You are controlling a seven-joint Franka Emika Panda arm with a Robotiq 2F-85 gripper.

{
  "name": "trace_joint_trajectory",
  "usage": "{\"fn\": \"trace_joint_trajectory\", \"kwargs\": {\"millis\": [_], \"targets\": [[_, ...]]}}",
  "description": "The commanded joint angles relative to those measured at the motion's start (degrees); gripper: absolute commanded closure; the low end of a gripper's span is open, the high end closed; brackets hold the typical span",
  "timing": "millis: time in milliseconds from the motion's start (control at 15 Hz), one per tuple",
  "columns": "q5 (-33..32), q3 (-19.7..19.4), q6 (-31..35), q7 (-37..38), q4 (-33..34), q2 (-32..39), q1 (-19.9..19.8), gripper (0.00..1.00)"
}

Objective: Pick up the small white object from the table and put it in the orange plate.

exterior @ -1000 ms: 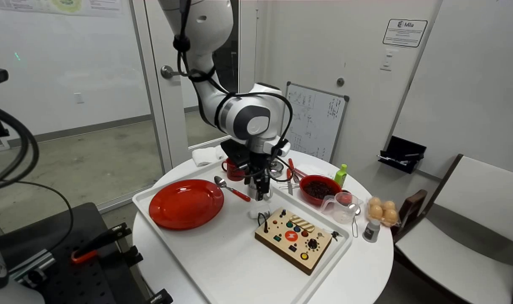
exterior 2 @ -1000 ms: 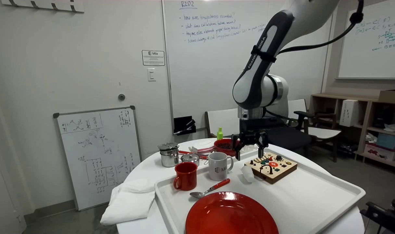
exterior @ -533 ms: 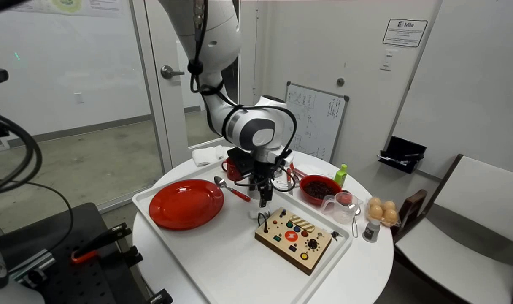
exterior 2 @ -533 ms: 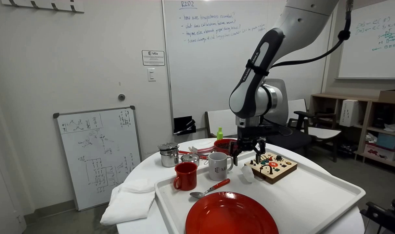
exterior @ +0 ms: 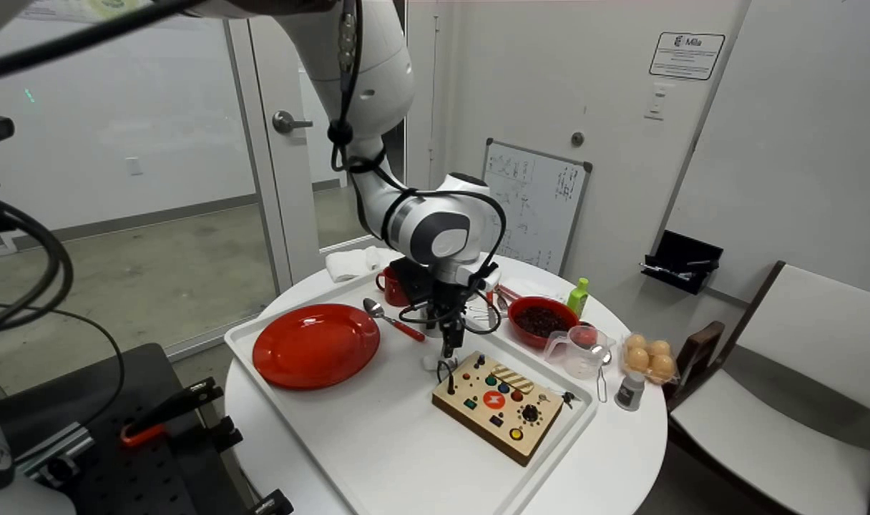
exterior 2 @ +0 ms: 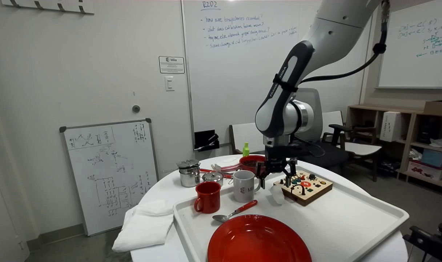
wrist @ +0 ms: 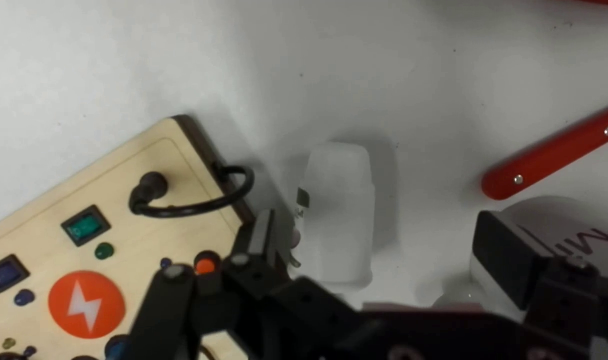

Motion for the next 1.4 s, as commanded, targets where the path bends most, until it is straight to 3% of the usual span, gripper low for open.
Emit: {"fn": "trace_joint_trajectory", "kwargs": {"millis": [0,867,933,1133,1200,1333], "targets": [[1.88,-0.69,-1.39,0.75,2.31,1.82,0.66,0.00],[2.71,-0.86,-2.69,1.54,4.81,5.18,0.66,0.02],[2.76,-0.86,-2.81,1.59,5.14,5.54,0.62,0.09],[2.84,-0.91,-3.40,1.73,5.99,6.41,0.55,0.17],[2.92,-0.89,-3.55,1.81,6.19,6.57,0.48,0.37],[2.94,-0.95,-3.89,2.03,6.59,6.73,0.41,0.51]]}}
